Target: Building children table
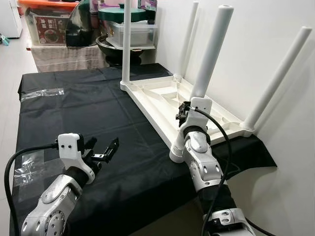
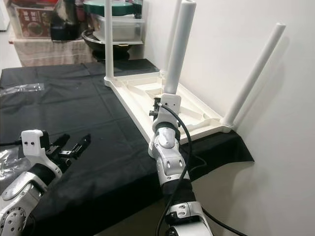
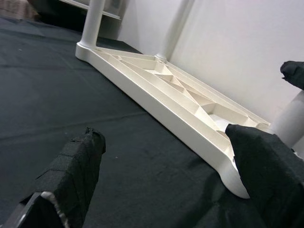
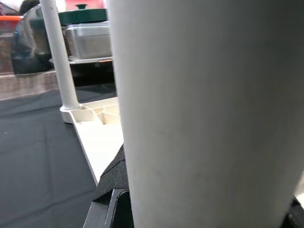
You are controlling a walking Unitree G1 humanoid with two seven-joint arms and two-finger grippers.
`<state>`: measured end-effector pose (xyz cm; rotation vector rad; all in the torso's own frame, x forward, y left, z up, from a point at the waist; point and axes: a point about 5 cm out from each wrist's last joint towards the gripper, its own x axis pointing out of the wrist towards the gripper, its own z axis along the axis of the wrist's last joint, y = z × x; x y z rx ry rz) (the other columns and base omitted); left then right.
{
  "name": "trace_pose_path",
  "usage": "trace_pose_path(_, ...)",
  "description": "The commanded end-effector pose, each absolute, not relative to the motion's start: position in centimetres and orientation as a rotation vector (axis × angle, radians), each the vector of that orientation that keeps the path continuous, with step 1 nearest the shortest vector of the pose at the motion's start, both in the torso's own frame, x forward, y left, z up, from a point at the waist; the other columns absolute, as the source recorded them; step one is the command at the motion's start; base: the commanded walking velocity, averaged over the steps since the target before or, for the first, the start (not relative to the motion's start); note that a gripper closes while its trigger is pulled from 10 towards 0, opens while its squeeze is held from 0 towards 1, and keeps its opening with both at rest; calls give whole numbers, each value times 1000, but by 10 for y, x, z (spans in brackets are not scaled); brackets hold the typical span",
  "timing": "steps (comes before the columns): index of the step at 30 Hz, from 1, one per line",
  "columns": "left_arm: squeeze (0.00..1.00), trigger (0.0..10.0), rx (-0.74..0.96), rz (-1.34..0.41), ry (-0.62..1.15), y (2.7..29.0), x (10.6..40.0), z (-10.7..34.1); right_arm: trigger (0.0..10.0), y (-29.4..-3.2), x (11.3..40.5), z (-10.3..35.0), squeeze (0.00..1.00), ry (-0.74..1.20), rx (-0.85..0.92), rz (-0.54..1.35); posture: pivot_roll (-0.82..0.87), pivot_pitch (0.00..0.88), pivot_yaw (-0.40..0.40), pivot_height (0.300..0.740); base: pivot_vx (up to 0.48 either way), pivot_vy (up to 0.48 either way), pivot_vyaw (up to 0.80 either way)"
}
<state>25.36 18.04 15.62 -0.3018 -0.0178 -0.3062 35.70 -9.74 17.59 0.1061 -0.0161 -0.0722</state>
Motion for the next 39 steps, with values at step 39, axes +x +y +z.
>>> trace_pose_path(39, 0, 10000, -291, -331, -18, 176, 255, 156, 10000, -123, 353, 291, 0, -320, 117, 841, 74, 0, -100, 740, 0, -188, 134)
